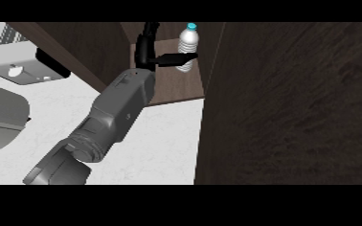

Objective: Pick up the bottled water, place it into the cabinet and close the cabinet

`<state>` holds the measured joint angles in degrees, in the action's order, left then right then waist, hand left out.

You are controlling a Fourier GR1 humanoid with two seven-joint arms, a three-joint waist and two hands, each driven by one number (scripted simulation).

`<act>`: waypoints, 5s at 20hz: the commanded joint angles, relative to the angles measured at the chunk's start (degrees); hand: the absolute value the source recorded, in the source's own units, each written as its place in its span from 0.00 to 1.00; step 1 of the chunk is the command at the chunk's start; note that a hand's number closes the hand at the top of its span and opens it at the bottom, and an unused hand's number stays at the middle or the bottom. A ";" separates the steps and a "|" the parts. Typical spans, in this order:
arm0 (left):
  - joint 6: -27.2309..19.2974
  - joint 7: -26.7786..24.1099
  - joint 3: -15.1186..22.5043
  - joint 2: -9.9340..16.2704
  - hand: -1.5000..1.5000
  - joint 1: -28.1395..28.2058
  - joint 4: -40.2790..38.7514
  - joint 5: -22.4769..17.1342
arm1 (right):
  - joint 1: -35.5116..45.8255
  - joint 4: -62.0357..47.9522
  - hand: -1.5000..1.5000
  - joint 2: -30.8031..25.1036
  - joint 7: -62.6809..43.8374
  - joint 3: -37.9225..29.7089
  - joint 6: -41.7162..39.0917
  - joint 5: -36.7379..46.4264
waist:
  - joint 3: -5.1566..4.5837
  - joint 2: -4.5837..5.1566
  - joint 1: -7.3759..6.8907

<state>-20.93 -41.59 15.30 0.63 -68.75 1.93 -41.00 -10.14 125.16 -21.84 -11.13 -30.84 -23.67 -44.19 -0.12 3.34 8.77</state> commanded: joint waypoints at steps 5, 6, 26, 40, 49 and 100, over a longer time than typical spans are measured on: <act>2.94 -4.69 0.79 -0.62 1.00 0.46 2.96 1.13 | -0.10 -0.57 0.00 -0.24 -0.23 -0.13 -0.79 0.94 | 0.05 -0.87 -1.40; 3.39 -6.26 0.33 -0.62 1.00 0.83 2.75 0.90 | -0.40 0.04 0.00 -0.99 -0.70 -1.48 -0.36 0.15 | 0.01 -0.98 -1.72; 9.81 -4.88 9.00 -0.63 1.00 19.83 23.96 -7.67 | -5.37 7.14 1.00 -0.94 -6.14 -3.41 -3.45 -4.11 | 0.07 -3.27 -6.25; 15.06 0.37 17.84 6.06 0.00 43.58 51.21 -2.68 | -6.90 19.21 1.00 1.62 -12.30 3.92 0.17 -3.63 | 0.08 -3.90 -9.66; 18.66 3.14 21.23 16.51 0.00 59.06 69.96 -2.45 | -6.39 19.31 1.00 -0.90 -10.06 5.70 -4.13 0.34 | 0.12 -4.10 -9.58; 26.26 1.85 -3.79 53.19 0.00 95.21 106.86 -10.52 | 63.91 -29.49 1.00 21.82 -9.11 70.31 49.44 9.92 | 0.13 -3.13 -11.56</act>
<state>5.08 -40.10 13.86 52.82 23.91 106.67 -51.35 51.46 101.99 -0.34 -24.85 40.82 31.54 -28.35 -0.07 -0.04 -3.06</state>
